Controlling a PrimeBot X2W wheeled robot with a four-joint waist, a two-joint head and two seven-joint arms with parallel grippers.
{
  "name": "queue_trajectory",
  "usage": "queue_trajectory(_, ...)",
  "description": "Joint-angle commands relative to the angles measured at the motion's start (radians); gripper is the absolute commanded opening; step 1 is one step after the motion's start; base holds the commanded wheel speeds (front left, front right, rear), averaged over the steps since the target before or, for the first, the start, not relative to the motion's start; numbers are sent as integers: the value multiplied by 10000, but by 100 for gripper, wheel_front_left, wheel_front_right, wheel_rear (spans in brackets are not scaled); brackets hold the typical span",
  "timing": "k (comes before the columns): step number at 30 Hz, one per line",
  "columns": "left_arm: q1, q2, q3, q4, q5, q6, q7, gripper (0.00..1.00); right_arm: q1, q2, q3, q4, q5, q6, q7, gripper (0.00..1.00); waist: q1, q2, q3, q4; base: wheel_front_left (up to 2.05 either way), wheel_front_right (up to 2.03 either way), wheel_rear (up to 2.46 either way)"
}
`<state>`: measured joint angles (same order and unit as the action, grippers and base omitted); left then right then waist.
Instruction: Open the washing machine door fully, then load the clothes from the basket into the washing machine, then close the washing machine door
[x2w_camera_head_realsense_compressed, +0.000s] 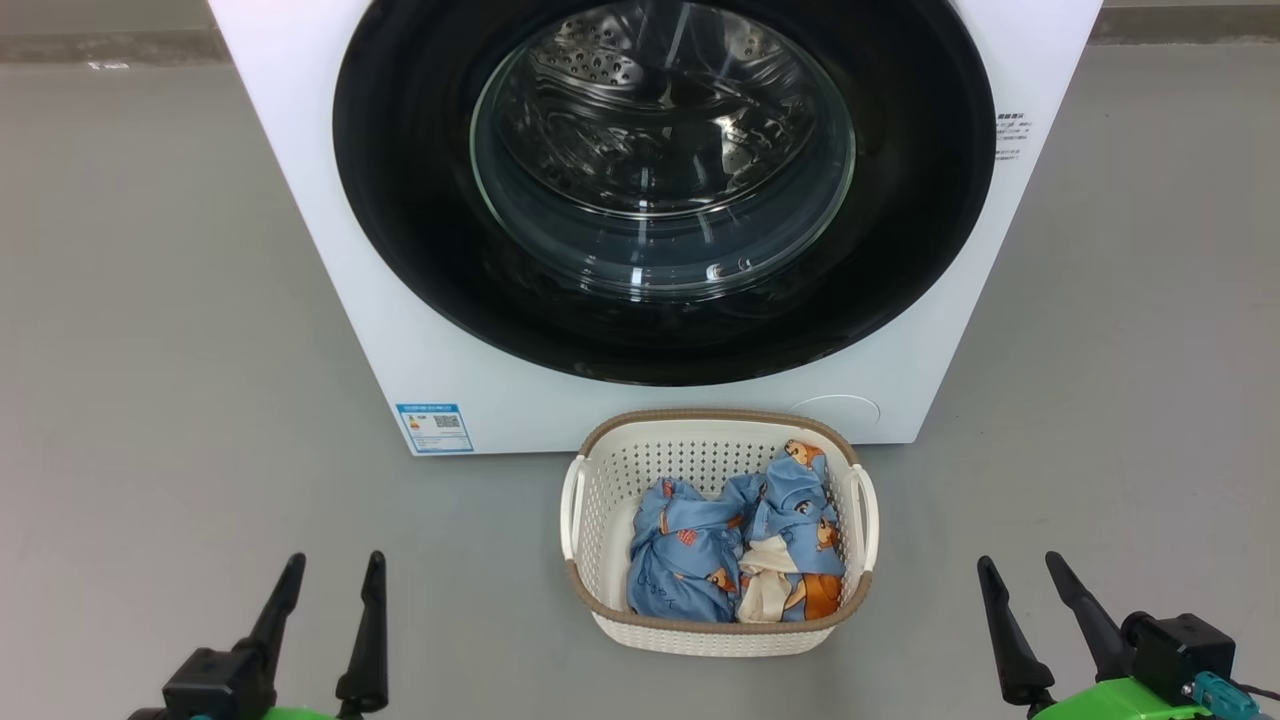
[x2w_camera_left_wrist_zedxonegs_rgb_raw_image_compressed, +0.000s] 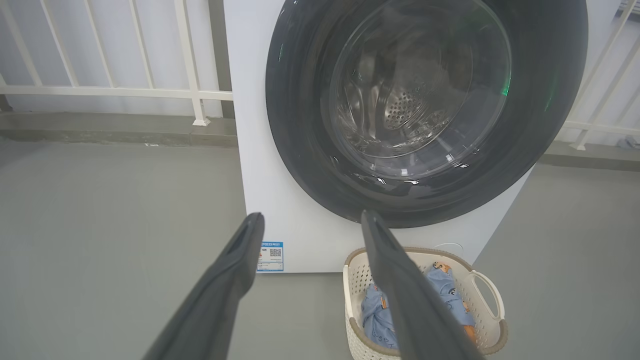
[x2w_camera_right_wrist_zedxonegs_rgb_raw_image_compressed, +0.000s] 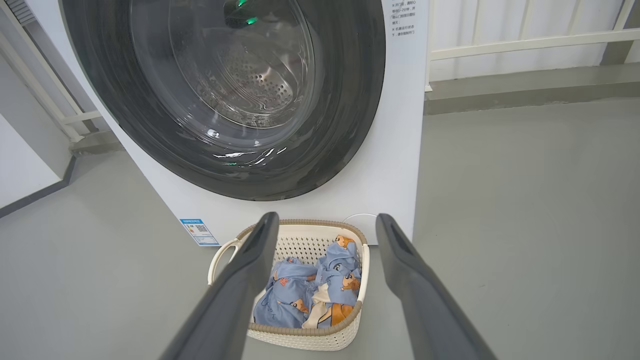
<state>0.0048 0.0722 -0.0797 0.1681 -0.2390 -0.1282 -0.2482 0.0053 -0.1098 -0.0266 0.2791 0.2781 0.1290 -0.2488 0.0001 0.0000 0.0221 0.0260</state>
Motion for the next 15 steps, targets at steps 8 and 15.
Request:
queue_trajectory(8,-219,189,312,-298,166,-25,-136,100,20,-186,162,-306,-199,17,-130,100,0,0,38,-25,0,0,0)
queue_trajectory(15,-217,279,274,-154,478,-25,-136,100,29,-175,108,-295,-192,17,-130,100,0,0,13,-65,3,3,-5)
